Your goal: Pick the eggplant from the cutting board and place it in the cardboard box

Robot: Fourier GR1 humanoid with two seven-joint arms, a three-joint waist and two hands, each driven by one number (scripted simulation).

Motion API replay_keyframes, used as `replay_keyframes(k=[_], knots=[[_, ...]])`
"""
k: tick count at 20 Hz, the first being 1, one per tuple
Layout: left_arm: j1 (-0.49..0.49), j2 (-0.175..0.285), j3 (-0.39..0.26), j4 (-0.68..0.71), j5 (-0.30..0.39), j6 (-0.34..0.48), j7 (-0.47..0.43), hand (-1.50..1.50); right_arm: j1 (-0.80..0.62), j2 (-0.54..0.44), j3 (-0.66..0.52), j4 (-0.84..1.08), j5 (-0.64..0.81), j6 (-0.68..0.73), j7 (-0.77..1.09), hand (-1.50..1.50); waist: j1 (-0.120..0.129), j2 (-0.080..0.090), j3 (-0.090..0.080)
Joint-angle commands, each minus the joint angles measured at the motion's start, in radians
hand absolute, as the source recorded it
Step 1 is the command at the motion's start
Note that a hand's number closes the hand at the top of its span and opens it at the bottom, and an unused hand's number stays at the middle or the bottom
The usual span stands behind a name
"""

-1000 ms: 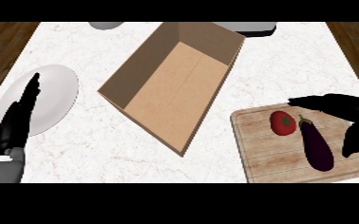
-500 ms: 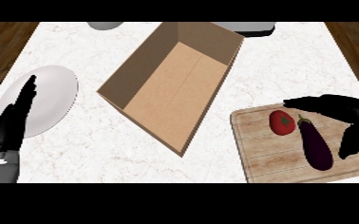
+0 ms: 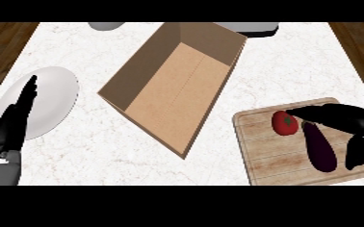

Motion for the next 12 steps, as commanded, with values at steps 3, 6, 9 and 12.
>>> replay_keyframes(k=[3,6,9,12], knots=[[0.002,-0.036,-0.017,-0.038,-0.038,0.013,0.032,0.00,0.006,0.066,0.001,0.063,0.088,0.025,0.010,-1.50,0.006,0.003,0.001],[-0.022,-0.066,-0.021,0.006,-0.060,0.041,0.012,0.00,0.033,0.123,-0.027,0.042,0.079,0.014,0.072,1.50,0.002,0.002,0.001],[0.025,-0.047,0.001,0.020,-0.041,0.011,-0.053,0.00,0.069,0.143,-0.069,-0.008,0.095,-0.167,0.063,1.50,0.000,0.001,0.001],[0.002,-0.043,0.013,0.030,-0.041,0.000,-0.030,0.00,0.030,0.161,-0.102,0.134,0.147,-0.260,-0.016,1.50,0.008,0.004,0.002]])
